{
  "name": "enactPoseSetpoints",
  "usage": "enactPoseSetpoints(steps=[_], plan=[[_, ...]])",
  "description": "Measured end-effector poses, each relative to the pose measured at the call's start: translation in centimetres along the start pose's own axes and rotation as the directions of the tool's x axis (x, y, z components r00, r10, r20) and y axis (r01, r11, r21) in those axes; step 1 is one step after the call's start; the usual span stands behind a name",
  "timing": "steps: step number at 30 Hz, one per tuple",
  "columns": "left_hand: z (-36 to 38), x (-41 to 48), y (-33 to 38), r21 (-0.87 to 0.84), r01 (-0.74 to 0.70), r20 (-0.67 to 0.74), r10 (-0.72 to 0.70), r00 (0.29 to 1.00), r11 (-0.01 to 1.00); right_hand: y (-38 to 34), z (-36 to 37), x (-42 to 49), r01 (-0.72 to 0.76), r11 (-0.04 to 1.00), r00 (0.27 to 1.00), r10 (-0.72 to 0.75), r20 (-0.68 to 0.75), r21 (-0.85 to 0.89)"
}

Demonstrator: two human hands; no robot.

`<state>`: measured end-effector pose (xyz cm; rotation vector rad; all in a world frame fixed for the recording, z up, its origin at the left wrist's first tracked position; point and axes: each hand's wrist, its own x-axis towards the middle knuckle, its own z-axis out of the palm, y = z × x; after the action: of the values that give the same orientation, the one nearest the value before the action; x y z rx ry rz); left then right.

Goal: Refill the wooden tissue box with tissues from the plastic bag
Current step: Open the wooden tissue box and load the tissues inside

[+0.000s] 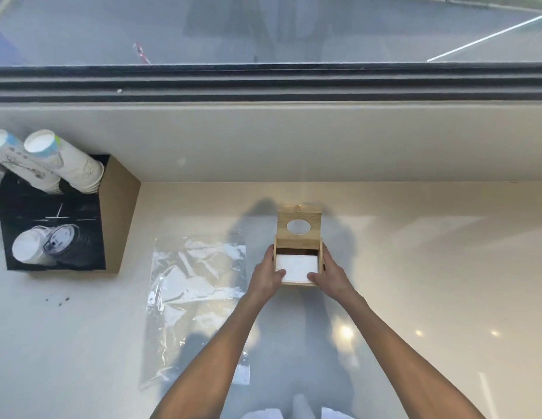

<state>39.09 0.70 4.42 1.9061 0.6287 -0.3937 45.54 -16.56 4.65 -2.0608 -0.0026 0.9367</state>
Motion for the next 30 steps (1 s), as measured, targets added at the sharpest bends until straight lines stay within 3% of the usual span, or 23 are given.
enactPoseSetpoints(steps=[3,7,11,13,16,19,22,25,30], plan=[[-0.2,1.2,0.2,0.002,-0.001,0.041,0.001,0.999,1.000,-0.3,-1.2,0.7,0.021,1.000,0.999,-0.020,0.045,-0.007],[-1.2,1.9,0.4,-0.217,0.038,0.109,-0.015,0.994,0.975,0.1,-2.4,0.2,-0.056,0.971,0.986,0.017,0.167,0.234],[-3.1,2.7,3.6,-0.482,0.179,0.253,-0.059,0.966,0.858,-2.2,-3.9,1.4,-0.236,0.744,0.961,0.081,0.266,0.625],[-3.6,3.0,4.0,-0.553,0.226,0.275,-0.080,0.958,0.802,-2.9,-4.2,2.1,-0.262,0.653,0.959,0.093,0.268,0.710],[-3.6,3.6,3.0,-0.678,0.275,0.267,-0.120,0.956,0.682,-2.6,-4.2,2.8,-0.279,0.600,0.959,0.129,0.253,0.750],[-3.5,2.3,2.5,-0.680,0.267,0.234,-0.144,0.962,0.683,-2.3,-3.7,2.2,-0.250,0.702,0.964,0.119,0.236,0.667],[-2.3,1.7,0.7,-0.659,0.143,0.100,-0.103,0.990,0.738,-0.9,-2.8,2.3,-0.107,0.796,0.989,0.025,0.145,0.596],[-1.1,0.2,-0.2,-0.661,0.109,0.044,-0.106,0.993,0.742,-0.4,-1.5,1.2,-0.023,0.842,0.999,-0.001,0.044,0.538],[0.4,-0.7,-0.3,-0.539,-0.004,-0.001,0.005,1.000,0.842,0.6,0.2,0.7,0.065,0.874,0.997,-0.039,-0.064,0.481]])
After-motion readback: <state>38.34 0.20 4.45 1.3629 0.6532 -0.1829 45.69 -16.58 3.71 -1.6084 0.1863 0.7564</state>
